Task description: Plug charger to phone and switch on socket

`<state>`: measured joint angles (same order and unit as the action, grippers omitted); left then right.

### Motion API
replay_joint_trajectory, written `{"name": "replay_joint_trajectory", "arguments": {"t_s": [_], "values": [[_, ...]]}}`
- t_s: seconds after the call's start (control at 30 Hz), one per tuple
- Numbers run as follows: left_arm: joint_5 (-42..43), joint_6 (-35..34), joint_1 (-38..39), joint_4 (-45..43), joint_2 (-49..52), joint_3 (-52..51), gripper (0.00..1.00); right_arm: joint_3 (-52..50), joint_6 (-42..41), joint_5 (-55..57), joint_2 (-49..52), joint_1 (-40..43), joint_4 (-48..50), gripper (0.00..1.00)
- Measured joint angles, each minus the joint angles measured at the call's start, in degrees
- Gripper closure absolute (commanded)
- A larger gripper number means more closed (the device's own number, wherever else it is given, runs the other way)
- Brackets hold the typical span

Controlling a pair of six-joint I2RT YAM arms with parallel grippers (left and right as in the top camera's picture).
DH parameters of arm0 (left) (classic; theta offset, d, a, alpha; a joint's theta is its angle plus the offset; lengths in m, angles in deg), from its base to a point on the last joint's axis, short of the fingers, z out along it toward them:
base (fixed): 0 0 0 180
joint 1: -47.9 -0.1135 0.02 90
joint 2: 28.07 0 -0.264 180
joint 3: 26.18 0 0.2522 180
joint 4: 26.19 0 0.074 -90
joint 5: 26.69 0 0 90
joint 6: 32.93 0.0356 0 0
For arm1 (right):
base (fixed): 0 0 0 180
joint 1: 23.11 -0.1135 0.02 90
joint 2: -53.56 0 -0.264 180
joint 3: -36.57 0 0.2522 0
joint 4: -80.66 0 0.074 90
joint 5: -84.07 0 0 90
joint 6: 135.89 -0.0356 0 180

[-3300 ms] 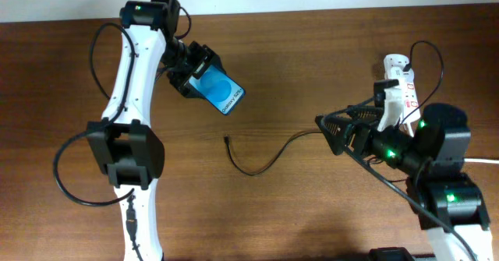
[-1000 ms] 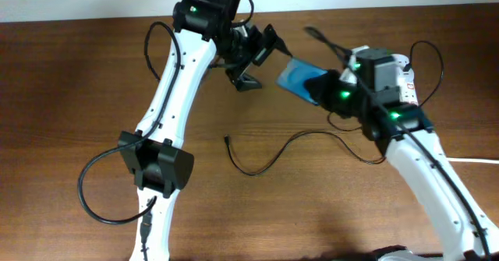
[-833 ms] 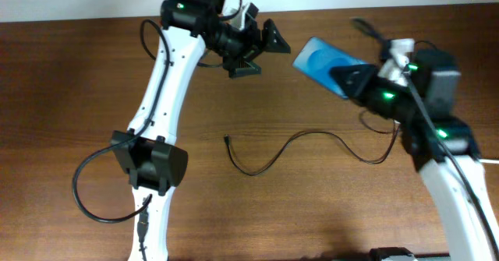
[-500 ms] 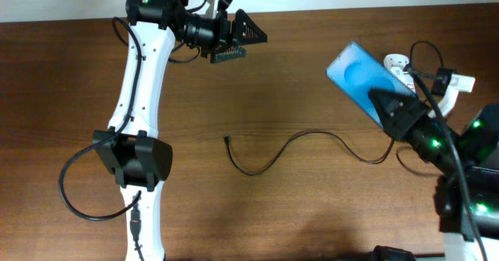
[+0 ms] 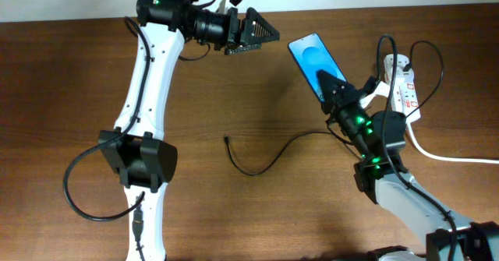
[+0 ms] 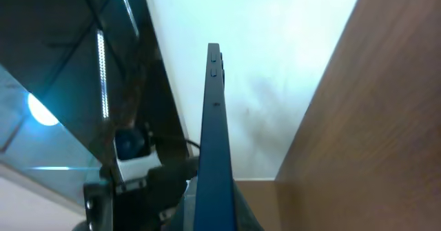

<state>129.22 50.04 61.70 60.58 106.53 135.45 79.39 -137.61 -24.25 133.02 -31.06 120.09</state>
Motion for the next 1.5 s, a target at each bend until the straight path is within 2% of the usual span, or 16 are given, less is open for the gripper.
{"name": "replay_joint_trajectory", "arguments": {"t_s": [0.07, 0.23, 0.33, 0.43, 0.5, 0.57, 0.67, 0.7, 0.73, 0.9, 0.93, 1.07, 1.2, 1.3, 1.37, 1.5], "values": [[4.5, 1.4, 0.0, -0.8, 0.0, -1.9, 0.01, 1.9, -0.6, 1.0, 0.0, 0.0, 0.1, 0.96], [15.6, 2.8, 0.0, -5.2, 0.1, -13.9, 0.00, 3.5, -1.1, 2.0, 0.0, -0.9, -2.2, 0.96], [19.1, 3.0, 0.0, -7.8, 0.1, -17.5, 0.09, 6.1, -1.2, 6.5, 0.3, -5.7, -10.6, 0.96], [19.2, 2.2, 0.1, -11.5, 0.1, -18.1, 0.11, 9.1, -1.3, 11.4, 0.4, -10.5, -17.0, 0.96], [16.7, -2.7, 0.6, -17.0, 0.1, -18.4, 0.12, 11.2, -1.2, 15.1, 0.4, -13.3, -18.2, 0.96], [13.3, -12.8, 2.4, -25.3, 0.1, -18.7, 0.13, 13.0, -1.0, 17.7, 0.4, -14.3, -20.3, 0.96], [7.1, -31.8, 6.0, -42.1, 0.1, -19.0, 0.17, 13.6, -1.0, 19.6, 0.4, -14.3, -22.0, 0.96], [5.8, -37.2, 6.6, -45.2, 0.1, -19.0, 0.27, 13.8, -1.0, 20.7, 0.4, -14.2, -22.0, 0.96], [5.2, -41.1, 6.8, -47.2, 0.1, -19.0, 0.29, 13.8, -1.0, 21.1, 0.4, -14.2, -21.9, 0.96], [3.5, -48.6, 6.8, -48.5, 0.1, -19.0, 0.39, 14.1, -3.7, 24.0, 0.4, -14.4, -21.6, 0.96], [3.5, -49.5, 6.8, -48.5, 0.1, -19.0, 0.44, 14.1, -4.8, 25.1, 0.4, -14.4, -21.6, 0.96], [3.8, -50.7, 6.9, -48.6, 0.1, -19.0, 0.54, 14.3, -6.1, 27.8, 0.4, -14.4, -21.6, 0.96], [4.4, -51.0, 7.6, -48.6, 0.1, -19.0, 0.59, 15.5, -6.3, 28.4, 0.5, -14.4, -21.7, 0.96], [4.6, -51.1, 9.2, -48.6, 0.1, -19.0, 0.69, 16.9, -6.4, 27.9, 1.7, -14.4, -21.9, 0.96], [4.7, -51.1, 9.3, -48.6, 0.1, -19.0, 0.81, 17.0, -6.5, 27.9, 1.8, -14.4, -21.9, 0.96], [4.3, -51.3, 9.2, -48.6, 0.1, -19.0, 0.90, 17.6, -7.1, 27.7, 1.8, -14.4, -21.9, 0.96]]}}
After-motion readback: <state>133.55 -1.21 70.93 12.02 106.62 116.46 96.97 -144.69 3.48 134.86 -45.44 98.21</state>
